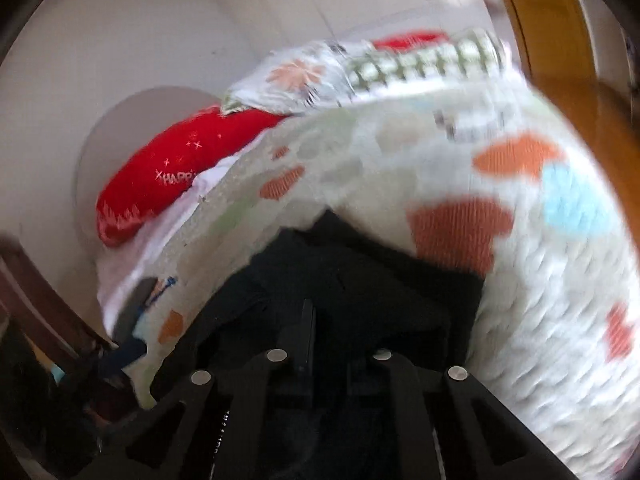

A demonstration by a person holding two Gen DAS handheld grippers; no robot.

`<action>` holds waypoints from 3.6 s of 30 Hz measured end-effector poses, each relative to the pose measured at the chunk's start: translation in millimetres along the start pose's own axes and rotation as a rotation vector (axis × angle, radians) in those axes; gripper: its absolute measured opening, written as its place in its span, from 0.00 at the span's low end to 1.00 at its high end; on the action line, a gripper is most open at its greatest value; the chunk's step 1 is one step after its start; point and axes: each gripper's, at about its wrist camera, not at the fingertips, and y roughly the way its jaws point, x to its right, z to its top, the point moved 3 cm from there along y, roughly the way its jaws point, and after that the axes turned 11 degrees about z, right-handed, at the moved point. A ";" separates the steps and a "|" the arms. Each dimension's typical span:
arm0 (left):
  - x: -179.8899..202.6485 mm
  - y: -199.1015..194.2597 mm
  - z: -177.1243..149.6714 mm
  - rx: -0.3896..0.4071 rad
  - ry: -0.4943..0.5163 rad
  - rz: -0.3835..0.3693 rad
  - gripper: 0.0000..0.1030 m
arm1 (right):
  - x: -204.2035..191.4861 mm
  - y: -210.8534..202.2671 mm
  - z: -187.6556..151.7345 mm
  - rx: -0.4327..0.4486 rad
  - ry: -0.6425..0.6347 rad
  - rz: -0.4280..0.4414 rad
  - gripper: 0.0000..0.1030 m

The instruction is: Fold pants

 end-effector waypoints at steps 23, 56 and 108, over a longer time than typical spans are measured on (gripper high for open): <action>-15.1 67.0 -16.8 -0.176 -0.104 -0.013 0.63 | -8.8 -17.4 35.5 0.038 -0.066 -0.168 0.43; -19.4 73.4 -28.1 -0.164 -0.173 0.000 0.72 | -24.3 9.6 -38.9 -0.096 -0.119 -0.245 0.45; -33.3 116.2 -5.2 -0.278 -0.201 -0.072 0.82 | 45.4 13.0 -59.2 0.053 0.194 -0.073 0.85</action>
